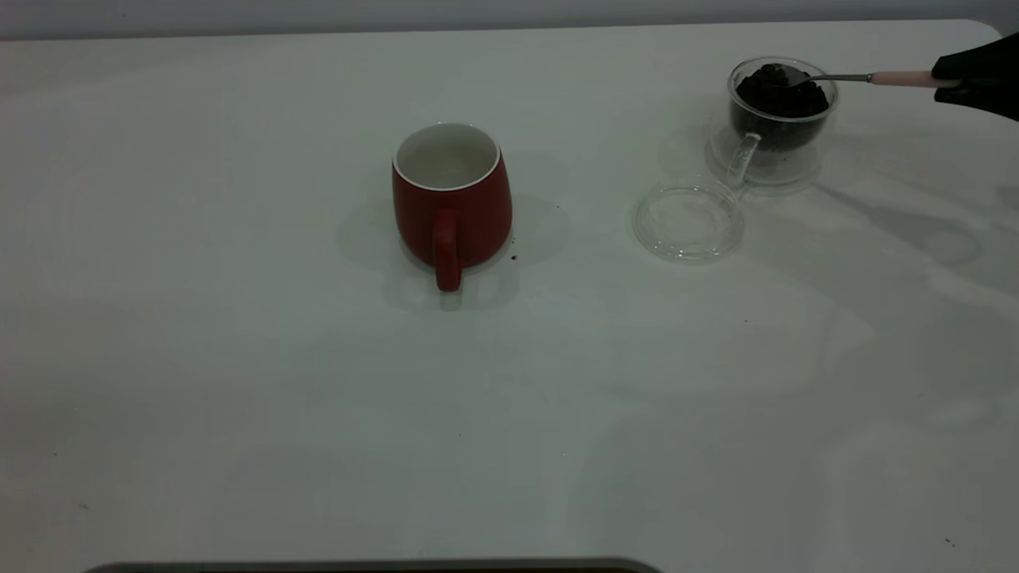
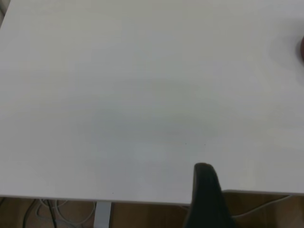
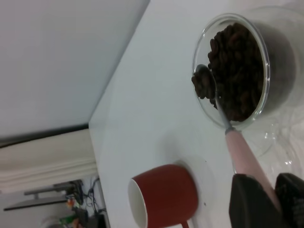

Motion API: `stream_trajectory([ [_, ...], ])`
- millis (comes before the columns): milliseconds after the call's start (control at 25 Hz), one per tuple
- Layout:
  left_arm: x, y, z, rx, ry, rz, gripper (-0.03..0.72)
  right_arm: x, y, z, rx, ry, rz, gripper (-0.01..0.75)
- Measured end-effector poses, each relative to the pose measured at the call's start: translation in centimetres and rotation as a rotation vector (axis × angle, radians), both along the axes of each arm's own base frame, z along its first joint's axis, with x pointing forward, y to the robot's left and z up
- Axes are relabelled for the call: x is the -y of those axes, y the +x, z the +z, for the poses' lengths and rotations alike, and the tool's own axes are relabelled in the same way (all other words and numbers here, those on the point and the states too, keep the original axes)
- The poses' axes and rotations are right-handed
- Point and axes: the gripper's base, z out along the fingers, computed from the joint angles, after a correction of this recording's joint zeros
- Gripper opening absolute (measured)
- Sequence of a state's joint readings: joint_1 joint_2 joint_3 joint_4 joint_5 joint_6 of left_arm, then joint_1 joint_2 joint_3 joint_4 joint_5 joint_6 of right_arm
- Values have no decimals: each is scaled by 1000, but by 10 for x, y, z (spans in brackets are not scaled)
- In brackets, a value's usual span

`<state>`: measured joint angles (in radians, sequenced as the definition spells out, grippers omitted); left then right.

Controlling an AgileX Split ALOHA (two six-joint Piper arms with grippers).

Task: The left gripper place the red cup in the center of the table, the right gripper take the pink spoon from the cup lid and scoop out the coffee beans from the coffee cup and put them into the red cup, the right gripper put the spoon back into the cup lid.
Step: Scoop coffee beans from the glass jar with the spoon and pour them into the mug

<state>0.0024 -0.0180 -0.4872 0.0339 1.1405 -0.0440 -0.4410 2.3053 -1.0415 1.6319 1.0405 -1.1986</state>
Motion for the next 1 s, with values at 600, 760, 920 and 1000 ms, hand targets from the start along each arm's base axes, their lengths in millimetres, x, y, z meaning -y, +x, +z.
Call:
stream_trajectory([
  [600, 0, 0, 0, 0, 0, 0, 569, -3, 2, 8, 77, 63, 14, 106],
  [760, 0, 0, 0, 0, -1, 1, 569, -4, 2, 8, 79, 62, 16, 106],
  [920, 0, 0, 0, 0, -1, 1, 569, -11, 4, 8, 81, 64, 34, 106],
  [1000, 0, 0, 0, 0, -2, 1, 569, -20, 6, 8, 81, 67, 56, 106],
])
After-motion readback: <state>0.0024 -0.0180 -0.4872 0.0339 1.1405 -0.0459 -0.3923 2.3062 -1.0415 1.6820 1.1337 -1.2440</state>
